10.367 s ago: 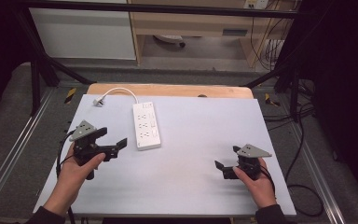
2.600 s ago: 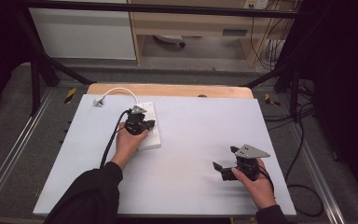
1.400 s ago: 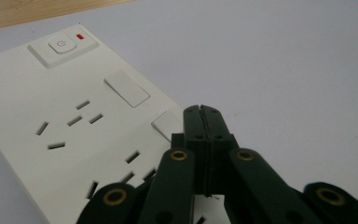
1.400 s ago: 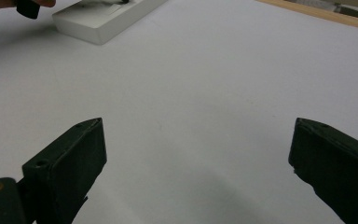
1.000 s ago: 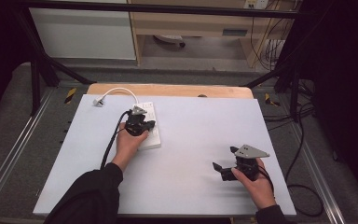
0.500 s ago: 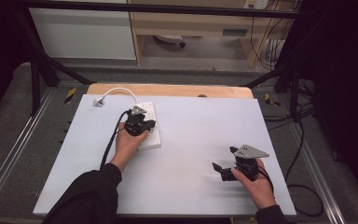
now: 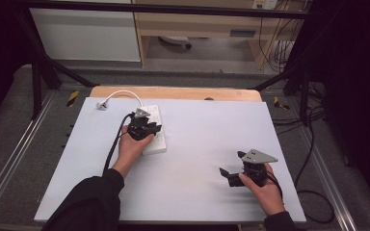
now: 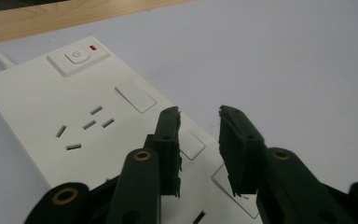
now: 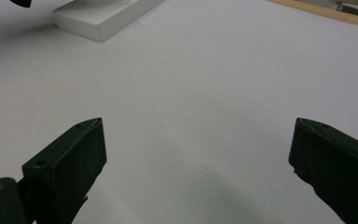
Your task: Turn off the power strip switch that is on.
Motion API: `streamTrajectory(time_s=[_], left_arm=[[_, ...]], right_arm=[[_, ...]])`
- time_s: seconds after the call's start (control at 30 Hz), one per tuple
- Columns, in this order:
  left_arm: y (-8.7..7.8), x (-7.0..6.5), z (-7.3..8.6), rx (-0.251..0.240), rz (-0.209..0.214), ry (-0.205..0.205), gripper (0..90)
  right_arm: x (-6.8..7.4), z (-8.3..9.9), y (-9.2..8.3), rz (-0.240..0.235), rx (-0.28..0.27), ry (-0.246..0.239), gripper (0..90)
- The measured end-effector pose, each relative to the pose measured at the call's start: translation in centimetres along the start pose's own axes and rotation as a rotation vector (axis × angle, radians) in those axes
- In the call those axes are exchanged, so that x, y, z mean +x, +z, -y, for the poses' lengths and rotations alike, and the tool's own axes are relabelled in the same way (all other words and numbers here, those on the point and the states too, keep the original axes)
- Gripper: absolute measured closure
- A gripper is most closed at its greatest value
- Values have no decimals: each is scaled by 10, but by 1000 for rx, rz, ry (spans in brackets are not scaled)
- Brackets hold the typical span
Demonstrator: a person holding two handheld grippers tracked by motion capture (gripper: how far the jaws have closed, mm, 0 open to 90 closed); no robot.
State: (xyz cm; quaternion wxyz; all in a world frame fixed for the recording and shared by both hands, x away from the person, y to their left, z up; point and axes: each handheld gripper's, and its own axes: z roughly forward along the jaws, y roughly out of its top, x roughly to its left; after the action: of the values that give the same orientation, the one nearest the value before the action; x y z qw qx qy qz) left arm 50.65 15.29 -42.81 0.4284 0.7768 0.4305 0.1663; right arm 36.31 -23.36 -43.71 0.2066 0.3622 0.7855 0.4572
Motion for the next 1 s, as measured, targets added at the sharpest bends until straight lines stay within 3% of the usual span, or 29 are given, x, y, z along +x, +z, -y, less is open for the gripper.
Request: streamTrajectory(time_s=[0.23, 0.63, 1.0], left_arm=[[-4, -1, -3, -24, -4, 1, 543], [-9, -6, -7, -91, 44, -1, 339], [-13, -8, -8, -105, 66, 1, 161]], right_arm=[[0, 0, 0, -1, 3, -5, 45], [0, 0, 1, -2, 5, -6, 44], [0, 0, 1, -3, 4, -6, 44]])
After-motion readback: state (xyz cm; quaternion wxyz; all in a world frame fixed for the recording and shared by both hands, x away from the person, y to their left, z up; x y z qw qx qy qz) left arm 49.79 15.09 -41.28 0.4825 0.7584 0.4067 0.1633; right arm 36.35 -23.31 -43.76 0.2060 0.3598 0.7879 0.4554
